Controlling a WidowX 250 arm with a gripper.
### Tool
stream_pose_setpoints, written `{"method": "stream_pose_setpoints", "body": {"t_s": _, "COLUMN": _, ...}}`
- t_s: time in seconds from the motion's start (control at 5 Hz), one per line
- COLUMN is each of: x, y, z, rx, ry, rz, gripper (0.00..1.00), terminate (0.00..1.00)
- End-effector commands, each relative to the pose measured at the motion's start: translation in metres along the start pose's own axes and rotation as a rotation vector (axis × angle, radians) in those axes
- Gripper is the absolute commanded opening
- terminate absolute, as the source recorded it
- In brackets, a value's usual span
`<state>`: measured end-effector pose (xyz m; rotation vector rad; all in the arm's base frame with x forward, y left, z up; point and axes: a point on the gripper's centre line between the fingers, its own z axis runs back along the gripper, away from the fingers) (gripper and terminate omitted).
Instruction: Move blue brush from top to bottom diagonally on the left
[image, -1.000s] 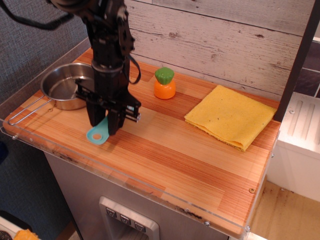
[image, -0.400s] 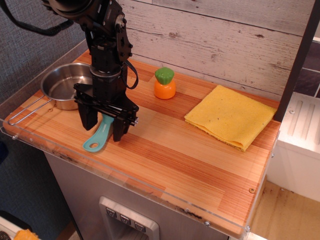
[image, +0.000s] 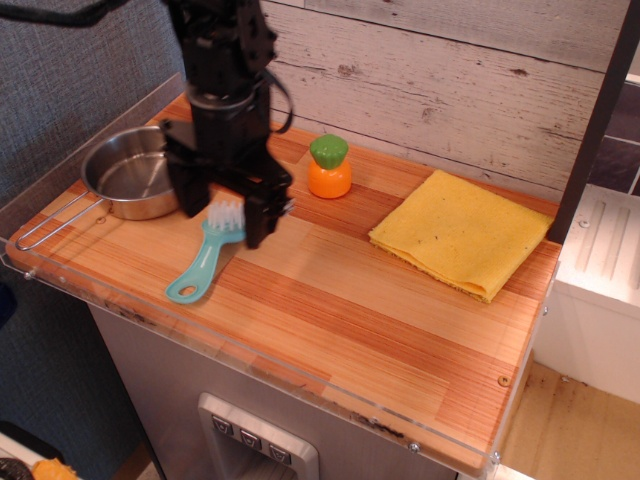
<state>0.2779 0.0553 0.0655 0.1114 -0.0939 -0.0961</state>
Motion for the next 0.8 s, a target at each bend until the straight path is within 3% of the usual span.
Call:
{"method": "stream_pose_setpoints", "body": {"t_s": 0.0, "x": 0.0146, "y": -0.0117, "z": 0.0092, "rx": -0.028, "ry": -0.061, "rz": -0.049, "gripper": 1.00, "terminate": 0.00}}
{"method": "stream_pose_setpoints", "body": {"t_s": 0.4, "x": 0.0146, "y": -0.0143, "z": 0.0096, "rx": -0.040, "ry": -0.040, "rz": -0.033, "gripper": 1.00, "terminate": 0.00}}
{"method": "stream_pose_setpoints", "body": {"t_s": 0.6, "x": 0.0146, "y": -0.0143, "z": 0.0096, "rx": -0.040, "ry": -0.040, "rz": -0.033, "gripper": 1.00, "terminate": 1.00}}
